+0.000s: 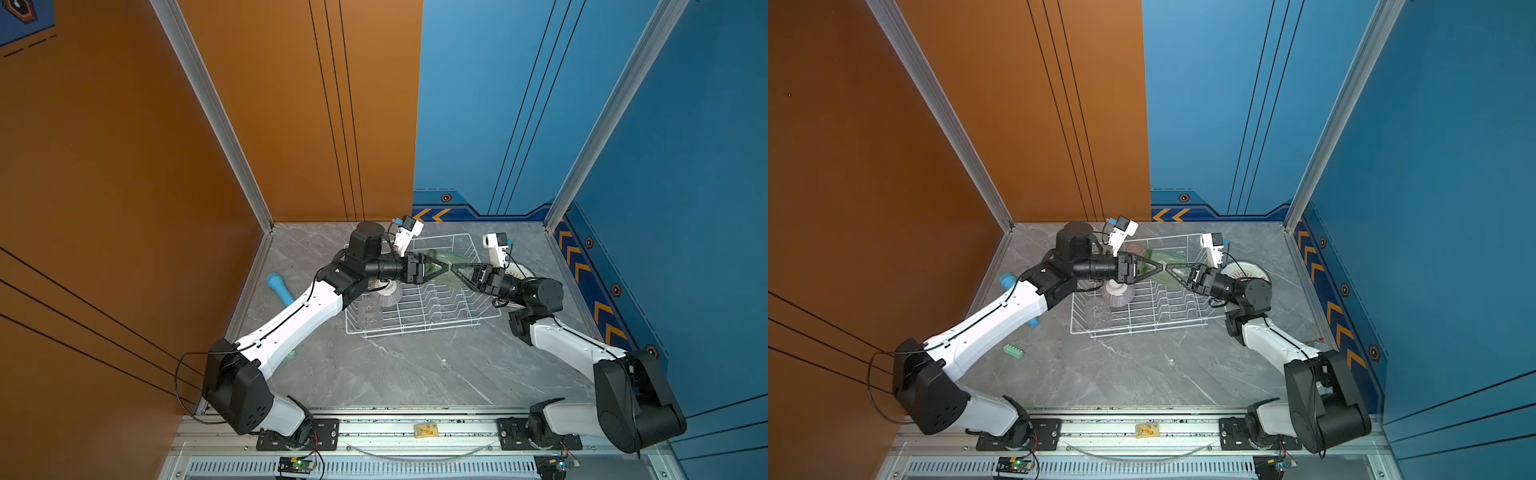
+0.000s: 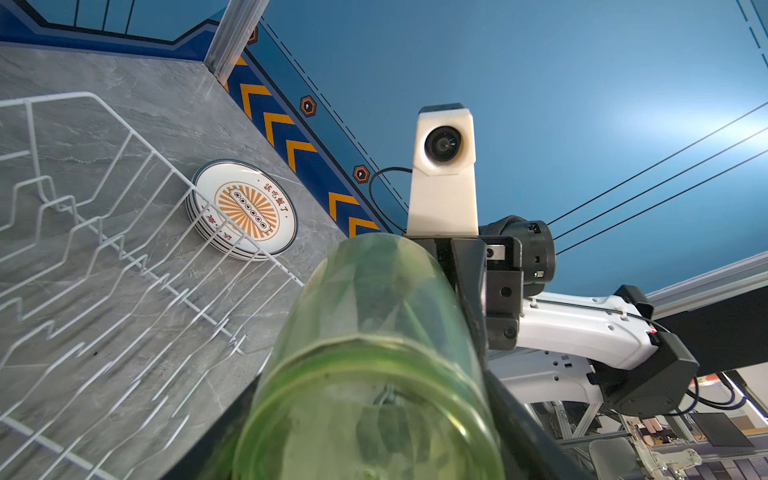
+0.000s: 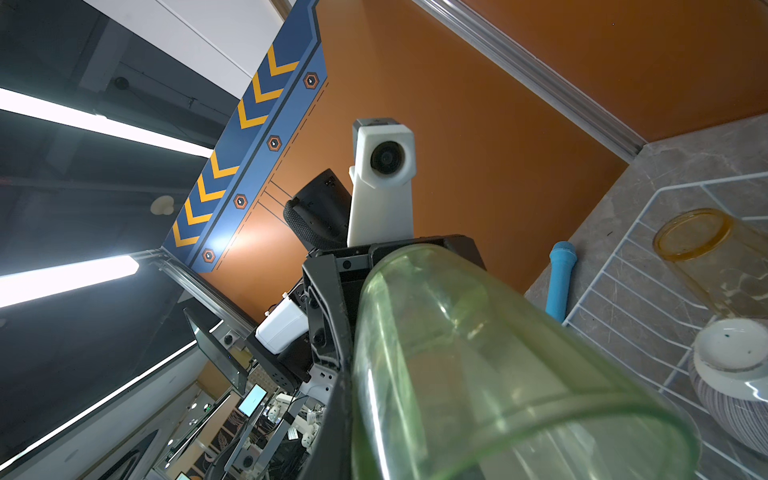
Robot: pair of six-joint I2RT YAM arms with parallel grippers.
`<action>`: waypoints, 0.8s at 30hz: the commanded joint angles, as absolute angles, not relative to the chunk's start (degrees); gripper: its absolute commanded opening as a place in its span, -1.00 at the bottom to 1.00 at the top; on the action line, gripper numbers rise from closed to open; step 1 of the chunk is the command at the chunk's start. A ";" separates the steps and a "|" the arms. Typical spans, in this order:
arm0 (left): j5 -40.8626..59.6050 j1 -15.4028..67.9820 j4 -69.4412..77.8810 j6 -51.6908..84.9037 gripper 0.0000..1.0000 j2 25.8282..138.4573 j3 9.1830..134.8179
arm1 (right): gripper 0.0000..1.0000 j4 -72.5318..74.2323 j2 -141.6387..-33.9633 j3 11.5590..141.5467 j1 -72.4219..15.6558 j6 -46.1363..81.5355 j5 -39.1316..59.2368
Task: Unload the mixed dishes from the dish rack
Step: 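Grasp the green glass with the right gripper while the left gripper releases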
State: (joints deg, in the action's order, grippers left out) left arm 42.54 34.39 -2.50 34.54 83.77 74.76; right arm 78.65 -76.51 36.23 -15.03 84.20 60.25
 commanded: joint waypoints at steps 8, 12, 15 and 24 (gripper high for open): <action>37.66 33.93 -3.61 31.44 0.61 80.54 72.38 | -1.00 66.19 -70.66 38.47 -15.97 76.24 61.89; 36.22 33.23 -5.76 30.01 0.61 78.90 72.01 | -1.00 52.21 -66.40 39.82 -15.88 67.18 62.06; 33.86 32.53 -9.39 28.01 0.62 77.21 71.77 | -1.00 31.44 -61.30 42.78 -16.11 53.57 60.46; 17.77 31.82 -29.63 20.03 0.60 72.89 74.09 | -1.00 -26.34 -52.76 57.96 -18.25 19.72 41.50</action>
State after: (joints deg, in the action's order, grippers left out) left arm 25.61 32.14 -20.08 24.25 74.22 72.66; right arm -3.88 -54.22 54.26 -17.52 34.04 49.95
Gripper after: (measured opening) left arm 0.800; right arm 0.059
